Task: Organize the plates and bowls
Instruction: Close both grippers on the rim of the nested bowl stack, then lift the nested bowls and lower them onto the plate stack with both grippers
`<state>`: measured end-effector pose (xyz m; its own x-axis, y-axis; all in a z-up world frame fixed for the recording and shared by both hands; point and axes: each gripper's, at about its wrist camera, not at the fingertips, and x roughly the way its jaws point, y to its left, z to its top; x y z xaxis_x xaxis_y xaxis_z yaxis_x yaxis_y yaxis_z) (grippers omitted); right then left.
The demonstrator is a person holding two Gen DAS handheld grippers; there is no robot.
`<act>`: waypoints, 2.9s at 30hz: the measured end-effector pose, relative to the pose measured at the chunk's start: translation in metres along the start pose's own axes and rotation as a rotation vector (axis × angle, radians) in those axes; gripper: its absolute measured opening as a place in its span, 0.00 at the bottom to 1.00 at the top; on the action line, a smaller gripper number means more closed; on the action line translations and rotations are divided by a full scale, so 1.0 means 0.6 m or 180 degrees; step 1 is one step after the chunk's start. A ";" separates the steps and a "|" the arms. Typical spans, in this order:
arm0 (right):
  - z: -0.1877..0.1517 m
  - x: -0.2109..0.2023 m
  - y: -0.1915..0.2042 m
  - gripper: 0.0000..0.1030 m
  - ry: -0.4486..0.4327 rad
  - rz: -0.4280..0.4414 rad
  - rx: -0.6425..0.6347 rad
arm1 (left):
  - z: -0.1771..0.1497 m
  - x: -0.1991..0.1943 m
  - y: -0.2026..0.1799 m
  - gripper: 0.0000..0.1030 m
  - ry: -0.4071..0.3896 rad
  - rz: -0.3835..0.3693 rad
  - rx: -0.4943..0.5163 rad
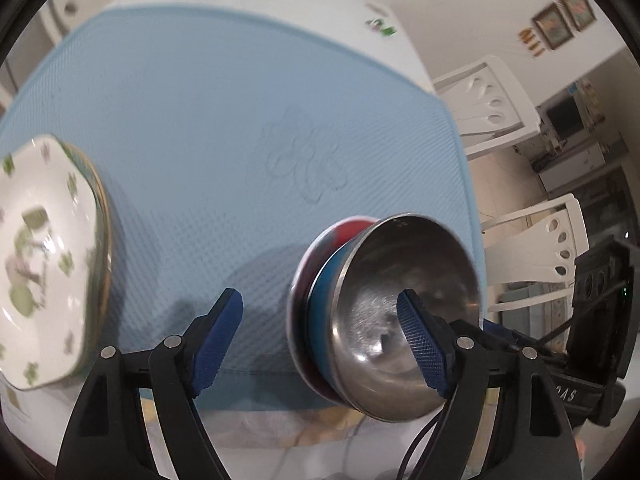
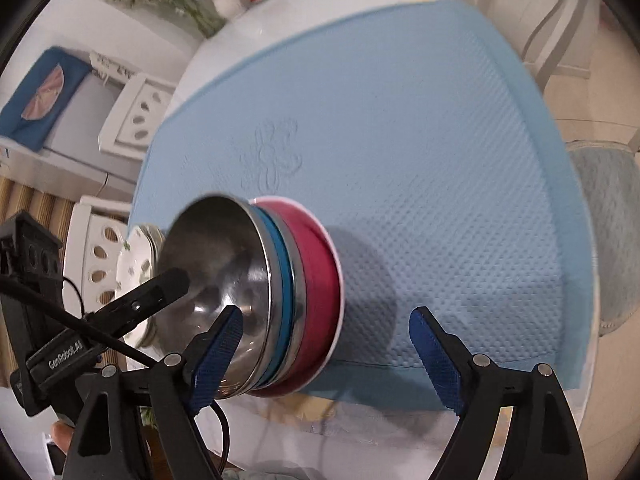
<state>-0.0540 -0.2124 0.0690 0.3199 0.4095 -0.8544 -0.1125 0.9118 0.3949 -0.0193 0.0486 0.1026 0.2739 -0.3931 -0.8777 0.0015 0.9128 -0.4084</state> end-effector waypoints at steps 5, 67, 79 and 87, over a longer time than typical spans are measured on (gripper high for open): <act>0.003 0.023 0.005 0.74 0.0055 0.0005 -0.0123 | -0.007 0.031 0.003 0.74 0.0097 0.0015 -0.0006; 0.011 0.076 0.224 0.51 0.0255 0.0087 -0.0089 | 0.055 -0.083 0.096 0.46 0.0129 -0.0235 -0.0080; 0.046 0.106 0.403 0.51 0.0350 0.0140 -0.0397 | 0.077 -0.209 0.217 0.46 -0.0216 -0.0131 -0.0309; 0.033 0.172 0.491 0.51 0.0506 0.0150 -0.0579 | 0.064 -0.242 0.316 0.46 -0.0276 -0.0067 -0.0587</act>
<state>-0.0356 0.0976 0.1037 0.1597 0.4382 -0.8846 -0.2960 0.8761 0.3805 -0.0221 0.2828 0.1620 0.3574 -0.3937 -0.8469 -0.1659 0.8656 -0.4724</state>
